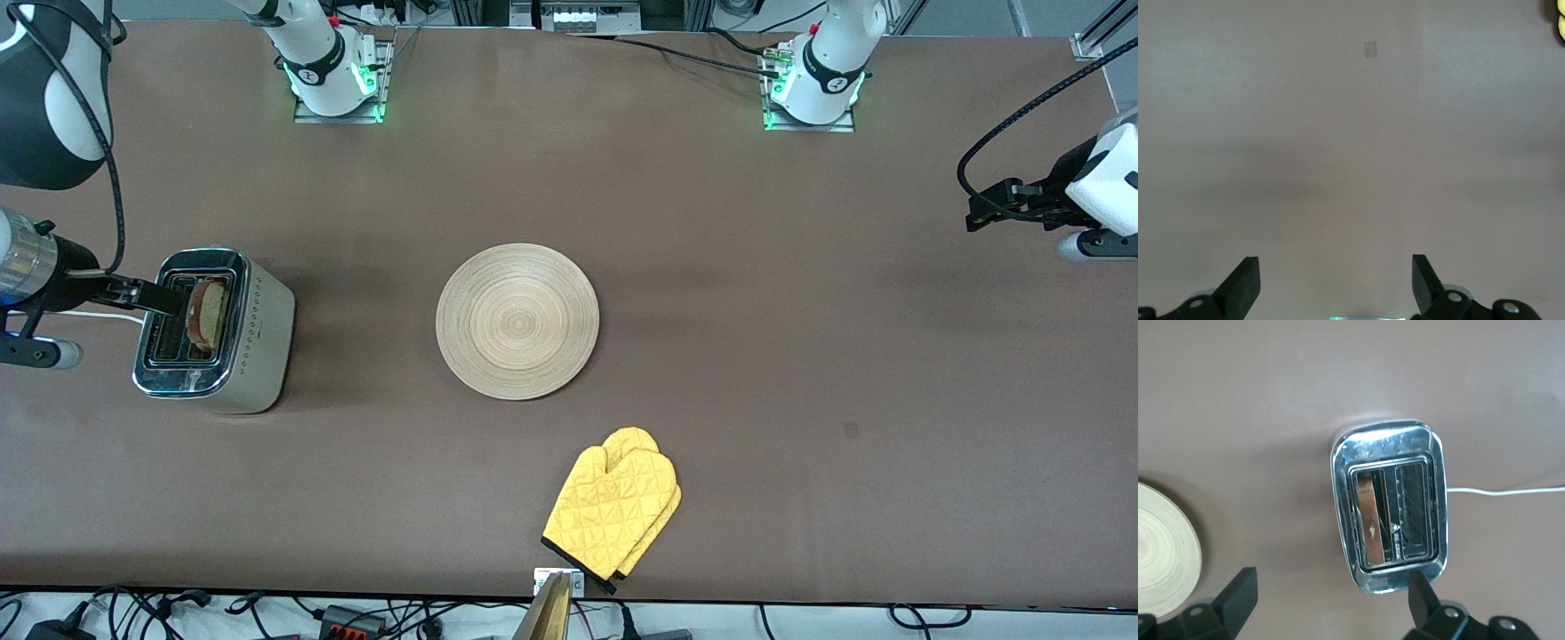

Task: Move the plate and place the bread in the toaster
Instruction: 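Open the right gripper and raise it away from the toaster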

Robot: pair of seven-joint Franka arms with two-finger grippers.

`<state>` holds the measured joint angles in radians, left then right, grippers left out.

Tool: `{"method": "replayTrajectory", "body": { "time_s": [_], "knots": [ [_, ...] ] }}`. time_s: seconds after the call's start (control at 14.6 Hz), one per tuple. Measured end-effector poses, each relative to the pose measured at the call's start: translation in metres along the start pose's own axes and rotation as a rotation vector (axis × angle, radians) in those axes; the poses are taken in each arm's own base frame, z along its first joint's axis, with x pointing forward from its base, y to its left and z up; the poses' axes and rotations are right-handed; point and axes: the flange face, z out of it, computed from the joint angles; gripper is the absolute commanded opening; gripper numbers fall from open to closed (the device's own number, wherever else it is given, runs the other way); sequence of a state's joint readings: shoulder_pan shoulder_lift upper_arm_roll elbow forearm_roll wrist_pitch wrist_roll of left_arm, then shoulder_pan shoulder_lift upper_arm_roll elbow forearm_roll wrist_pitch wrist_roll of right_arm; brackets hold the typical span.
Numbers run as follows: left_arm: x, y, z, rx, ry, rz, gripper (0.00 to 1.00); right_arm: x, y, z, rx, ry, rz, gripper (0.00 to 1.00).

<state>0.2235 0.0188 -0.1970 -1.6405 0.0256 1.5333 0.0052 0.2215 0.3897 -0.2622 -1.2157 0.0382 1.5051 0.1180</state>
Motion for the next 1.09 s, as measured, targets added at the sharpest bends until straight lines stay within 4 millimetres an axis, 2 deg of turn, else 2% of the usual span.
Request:
{"method": "replayTrajectory", "body": {
  "time_s": [0.34,0.61,0.82,1.09],
  "knots": [
    [0.0,0.0,0.0,0.0,0.0,0.0,1.0,0.003,0.045,-0.014,0.079,0.07,0.012,1.0],
    [0.0,0.0,0.0,0.0,0.0,0.0,1.0,-0.003,0.046,-0.021,0.061,0.094,-0.046,1.0],
    [0.0,0.0,0.0,0.0,0.0,0.0,1.0,-0.007,0.044,-0.019,0.057,0.083,-0.06,1.0],
    [0.0,0.0,0.0,0.0,0.0,0.0,1.0,-0.035,0.048,-0.002,0.058,0.065,-0.061,1.0]
  ]
}}
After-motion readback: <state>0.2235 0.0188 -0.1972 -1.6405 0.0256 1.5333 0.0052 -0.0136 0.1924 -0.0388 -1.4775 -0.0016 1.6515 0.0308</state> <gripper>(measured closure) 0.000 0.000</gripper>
